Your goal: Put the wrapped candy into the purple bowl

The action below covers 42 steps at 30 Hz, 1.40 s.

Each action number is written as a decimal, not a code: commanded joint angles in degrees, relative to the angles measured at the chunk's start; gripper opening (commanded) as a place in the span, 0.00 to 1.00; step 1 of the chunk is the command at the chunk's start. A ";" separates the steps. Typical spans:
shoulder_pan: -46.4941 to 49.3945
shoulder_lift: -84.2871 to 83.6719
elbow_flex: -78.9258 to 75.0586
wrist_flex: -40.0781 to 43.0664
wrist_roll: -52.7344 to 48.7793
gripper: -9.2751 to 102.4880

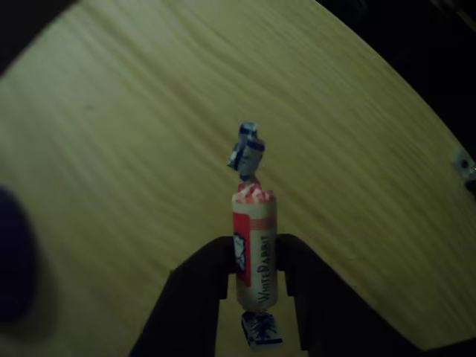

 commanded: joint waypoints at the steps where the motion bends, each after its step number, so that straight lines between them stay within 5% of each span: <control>1: -5.98 12.39 1.85 0.79 3.16 0.08; 20: -27.77 9.49 1.76 3.78 2.29 0.08; 42: -31.03 -10.11 -22.85 3.16 -0.79 0.08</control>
